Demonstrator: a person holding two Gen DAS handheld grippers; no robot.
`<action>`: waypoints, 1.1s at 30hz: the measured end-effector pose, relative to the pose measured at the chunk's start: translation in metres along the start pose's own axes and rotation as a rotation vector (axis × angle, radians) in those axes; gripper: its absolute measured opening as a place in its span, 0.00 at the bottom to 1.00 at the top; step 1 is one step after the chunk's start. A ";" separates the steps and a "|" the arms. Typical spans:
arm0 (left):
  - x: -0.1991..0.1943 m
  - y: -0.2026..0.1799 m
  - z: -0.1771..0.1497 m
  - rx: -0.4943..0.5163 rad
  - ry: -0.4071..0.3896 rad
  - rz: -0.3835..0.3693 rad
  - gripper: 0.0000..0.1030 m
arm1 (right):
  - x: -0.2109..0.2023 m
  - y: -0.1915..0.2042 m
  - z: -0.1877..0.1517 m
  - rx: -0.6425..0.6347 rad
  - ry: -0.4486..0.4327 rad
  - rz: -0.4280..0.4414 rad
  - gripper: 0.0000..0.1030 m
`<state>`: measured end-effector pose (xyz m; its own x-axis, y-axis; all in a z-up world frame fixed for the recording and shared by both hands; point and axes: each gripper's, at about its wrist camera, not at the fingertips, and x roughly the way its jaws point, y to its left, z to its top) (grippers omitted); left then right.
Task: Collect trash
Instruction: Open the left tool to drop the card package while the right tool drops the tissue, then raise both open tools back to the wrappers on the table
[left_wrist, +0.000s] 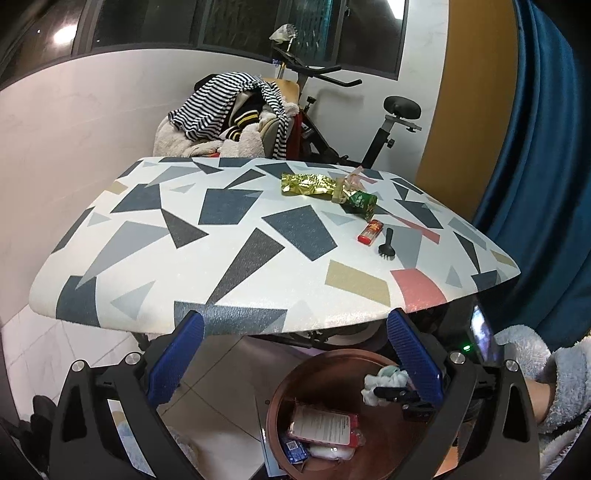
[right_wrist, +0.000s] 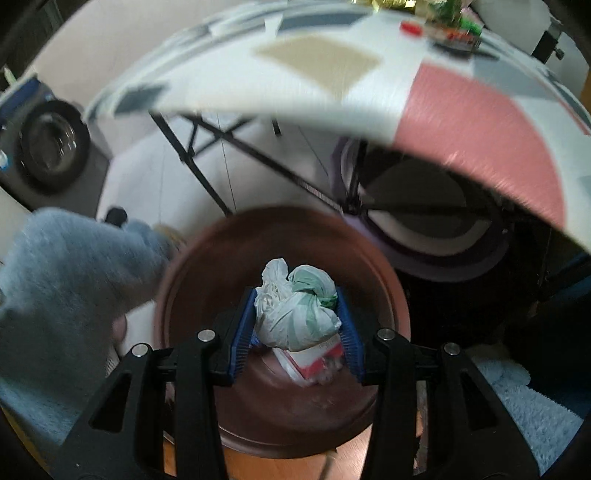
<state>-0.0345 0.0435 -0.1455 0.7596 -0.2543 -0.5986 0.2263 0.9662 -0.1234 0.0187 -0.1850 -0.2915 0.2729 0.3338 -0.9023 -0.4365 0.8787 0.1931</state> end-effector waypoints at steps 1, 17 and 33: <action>0.001 0.001 -0.001 -0.006 0.005 0.001 0.94 | 0.006 -0.002 -0.002 0.009 0.032 -0.002 0.44; 0.006 0.014 -0.006 -0.063 0.025 0.011 0.94 | 0.024 -0.007 -0.013 0.035 0.095 -0.033 0.58; 0.005 0.017 -0.005 -0.071 0.022 0.025 0.94 | -0.044 -0.008 -0.005 0.046 -0.212 -0.052 0.94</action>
<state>-0.0296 0.0588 -0.1545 0.7508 -0.2296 -0.6194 0.1630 0.9730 -0.1631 0.0065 -0.2086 -0.2553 0.4704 0.3474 -0.8112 -0.3788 0.9097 0.1699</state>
